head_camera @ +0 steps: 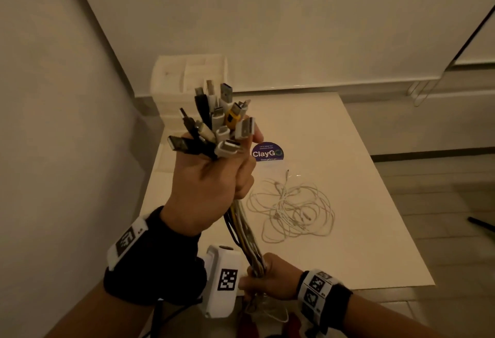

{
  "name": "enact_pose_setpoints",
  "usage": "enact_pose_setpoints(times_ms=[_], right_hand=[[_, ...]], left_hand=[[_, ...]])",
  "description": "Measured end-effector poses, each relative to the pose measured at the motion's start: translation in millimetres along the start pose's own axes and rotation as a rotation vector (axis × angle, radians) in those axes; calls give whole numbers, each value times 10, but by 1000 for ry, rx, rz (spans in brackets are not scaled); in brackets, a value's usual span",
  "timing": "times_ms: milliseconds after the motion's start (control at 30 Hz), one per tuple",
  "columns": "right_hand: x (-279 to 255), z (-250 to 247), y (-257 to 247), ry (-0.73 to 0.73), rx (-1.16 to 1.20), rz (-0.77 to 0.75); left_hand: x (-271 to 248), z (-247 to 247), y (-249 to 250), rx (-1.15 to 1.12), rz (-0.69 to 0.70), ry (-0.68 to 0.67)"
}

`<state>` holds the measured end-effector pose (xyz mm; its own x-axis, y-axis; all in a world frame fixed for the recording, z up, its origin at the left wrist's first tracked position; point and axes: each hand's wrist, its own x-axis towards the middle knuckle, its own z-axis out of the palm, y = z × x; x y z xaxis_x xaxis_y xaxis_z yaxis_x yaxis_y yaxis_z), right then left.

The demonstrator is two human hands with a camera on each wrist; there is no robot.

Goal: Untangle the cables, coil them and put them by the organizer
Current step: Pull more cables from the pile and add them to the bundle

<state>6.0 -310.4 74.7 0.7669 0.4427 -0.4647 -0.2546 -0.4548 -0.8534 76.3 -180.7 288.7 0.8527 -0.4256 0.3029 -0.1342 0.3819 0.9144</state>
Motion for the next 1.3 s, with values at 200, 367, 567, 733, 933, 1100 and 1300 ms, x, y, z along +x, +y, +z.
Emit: enact_pose_setpoints(times_ms=[200,367,567,733,933,1100,1300], right_hand=[[115,176,780,13,-140,206],[-4,181,903,102,-294,238],[-598,-554,433,26,-411,119],[-564,-1389,222,255,-624,120],[179,-1655,440,322,-914,188],[430,-1592,669,278,-1140,181],[501,-1695,639,339,-1120,106]], left_hand=[[73,33,144,-67,58,4],[86,77,10,-23,31,37],[148,-62,45,-11,26,55],[154,3,-52,3,18,77],[188,94,-115,1,10,134],[177,69,-122,10,6,177],[209,40,-160,16,-5,239]])
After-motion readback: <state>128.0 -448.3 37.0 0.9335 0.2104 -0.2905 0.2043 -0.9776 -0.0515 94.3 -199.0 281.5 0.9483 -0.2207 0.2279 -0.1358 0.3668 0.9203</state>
